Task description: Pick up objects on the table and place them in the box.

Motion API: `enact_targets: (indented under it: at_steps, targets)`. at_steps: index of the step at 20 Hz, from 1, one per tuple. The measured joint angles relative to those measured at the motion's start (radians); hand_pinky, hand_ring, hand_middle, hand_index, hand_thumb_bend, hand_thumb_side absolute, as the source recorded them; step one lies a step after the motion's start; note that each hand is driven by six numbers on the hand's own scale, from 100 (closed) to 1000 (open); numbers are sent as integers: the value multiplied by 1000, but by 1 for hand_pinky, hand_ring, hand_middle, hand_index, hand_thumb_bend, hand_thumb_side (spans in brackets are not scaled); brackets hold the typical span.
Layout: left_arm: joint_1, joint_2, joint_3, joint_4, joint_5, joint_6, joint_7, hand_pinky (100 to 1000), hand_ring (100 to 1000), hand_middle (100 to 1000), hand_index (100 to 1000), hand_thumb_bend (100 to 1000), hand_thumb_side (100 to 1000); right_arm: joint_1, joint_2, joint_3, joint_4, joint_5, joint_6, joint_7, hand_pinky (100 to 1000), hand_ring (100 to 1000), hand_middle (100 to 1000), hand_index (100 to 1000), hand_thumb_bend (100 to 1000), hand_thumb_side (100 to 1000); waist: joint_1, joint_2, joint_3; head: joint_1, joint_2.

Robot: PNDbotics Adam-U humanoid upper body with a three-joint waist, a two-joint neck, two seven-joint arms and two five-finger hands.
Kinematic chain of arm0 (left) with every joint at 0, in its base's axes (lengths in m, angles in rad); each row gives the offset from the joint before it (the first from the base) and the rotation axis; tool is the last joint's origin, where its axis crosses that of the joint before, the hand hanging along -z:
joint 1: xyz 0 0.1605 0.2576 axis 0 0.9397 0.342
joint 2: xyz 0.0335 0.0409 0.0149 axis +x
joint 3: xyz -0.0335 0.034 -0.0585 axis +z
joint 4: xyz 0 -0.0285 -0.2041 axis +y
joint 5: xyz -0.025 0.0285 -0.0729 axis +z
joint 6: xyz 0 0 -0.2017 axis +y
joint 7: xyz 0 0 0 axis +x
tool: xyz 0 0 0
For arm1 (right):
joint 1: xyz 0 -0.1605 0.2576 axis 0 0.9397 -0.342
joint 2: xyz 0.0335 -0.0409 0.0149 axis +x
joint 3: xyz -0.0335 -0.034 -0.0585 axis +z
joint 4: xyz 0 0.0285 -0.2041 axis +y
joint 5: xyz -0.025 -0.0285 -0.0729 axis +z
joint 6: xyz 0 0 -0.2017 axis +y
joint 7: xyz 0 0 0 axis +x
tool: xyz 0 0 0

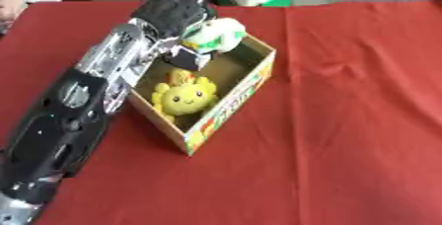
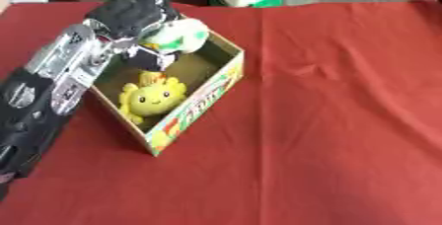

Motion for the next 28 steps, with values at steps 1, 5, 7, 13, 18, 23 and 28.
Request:
enact_targets:
  at_steps: [1,5,7,13,18,23,28]
  targets:
    - [0,-4,0,8,-1,-3,-7,308,493,495,452,100,266,0,2,0,0,0,0,0,889,755,691,811,100,764,-1,3,-1,0,-1]
    - [0,-12,-1,38,-10,-18,-63,494,643,644,671,100,244,0,3,0,0,0,0,0,890,754,690,811,100,762,-2,5,-4,0,-4]
    - [0,-12,-1,47,-23,-28,-112,561,726,722,749,100,448,0,3,0,0,1,0,0,890,754,690,811,100,763,-2,6,-4,0,-4]
    - [0,-13,0,48,-88,-51,-256,748,879,837,875,397,786,0,4,0,0,1,0,-1,890,754,689,811,100,760,-3,6,-4,1,-4]
    - [-2,-13,6,27,-174,-49,-294,842,946,877,924,756,1000,0,6,0,0,1,0,-1,889,753,688,810,100,753,-3,6,-4,1,-7]
    - [-2,-12,28,-1,-214,-23,-276,839,943,878,924,718,1000,0,11,0,0,0,2,-4,889,753,688,809,100,750,-1,5,-3,1,-8]
    - [-3,-7,78,-74,-180,65,-161,768,871,834,877,516,1000,0,12,0,0,-1,3,-6,888,754,689,809,100,754,0,-4,0,-14,-6]
